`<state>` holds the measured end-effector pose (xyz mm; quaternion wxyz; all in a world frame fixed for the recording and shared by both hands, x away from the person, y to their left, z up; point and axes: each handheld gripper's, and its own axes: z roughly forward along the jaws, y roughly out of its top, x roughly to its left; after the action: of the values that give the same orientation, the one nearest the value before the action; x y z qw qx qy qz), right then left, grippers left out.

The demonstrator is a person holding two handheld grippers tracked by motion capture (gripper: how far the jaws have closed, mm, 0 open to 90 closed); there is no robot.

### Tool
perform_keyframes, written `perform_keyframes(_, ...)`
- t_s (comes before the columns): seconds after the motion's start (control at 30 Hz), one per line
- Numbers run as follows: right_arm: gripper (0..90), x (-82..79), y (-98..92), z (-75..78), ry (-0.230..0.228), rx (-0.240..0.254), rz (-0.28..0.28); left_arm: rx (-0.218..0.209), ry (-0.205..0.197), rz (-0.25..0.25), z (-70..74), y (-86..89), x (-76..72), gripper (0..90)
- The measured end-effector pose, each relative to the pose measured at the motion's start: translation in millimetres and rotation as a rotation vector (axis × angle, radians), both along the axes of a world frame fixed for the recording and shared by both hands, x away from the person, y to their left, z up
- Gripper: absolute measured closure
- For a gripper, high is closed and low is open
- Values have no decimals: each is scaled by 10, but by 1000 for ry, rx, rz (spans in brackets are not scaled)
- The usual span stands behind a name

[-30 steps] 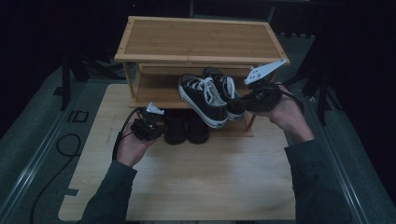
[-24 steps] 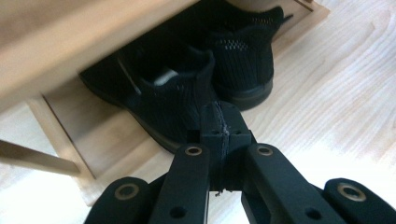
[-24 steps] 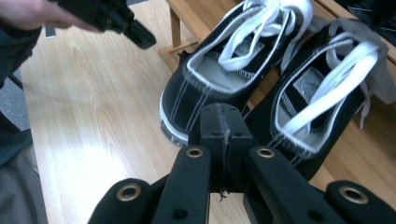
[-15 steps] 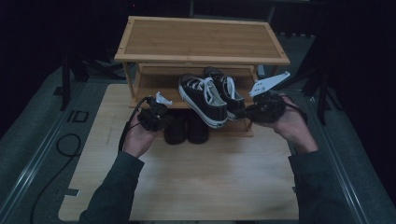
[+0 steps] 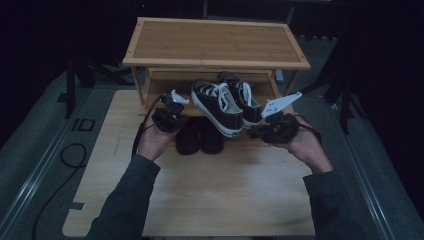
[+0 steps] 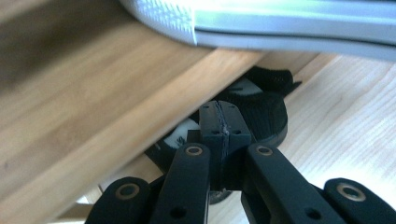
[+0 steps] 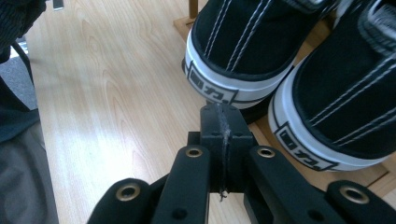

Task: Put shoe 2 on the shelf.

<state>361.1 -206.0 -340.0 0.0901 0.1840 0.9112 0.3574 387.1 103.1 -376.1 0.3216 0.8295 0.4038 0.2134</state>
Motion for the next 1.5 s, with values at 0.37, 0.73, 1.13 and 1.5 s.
perform_keyframes(0.37, 890, -35, -16, -123, 16, 8, 5, 10, -30, 23, 68, -107, 166, 900)
perform_keyframes(0.73, 889, -30, -34, -190, 29, 11, 5, 77, -43, 59, 78, -210, 329, 900)
perform_keyframes(1.13, 887, -11, -55, -250, 42, 8, 1, 100, -50, 59, 78, -276, 364, 900)
perform_keyframes(1.5, 888, -23, -1, -250, 29, 24, 5, 86, -49, 111, 50, -263, 418, 900)
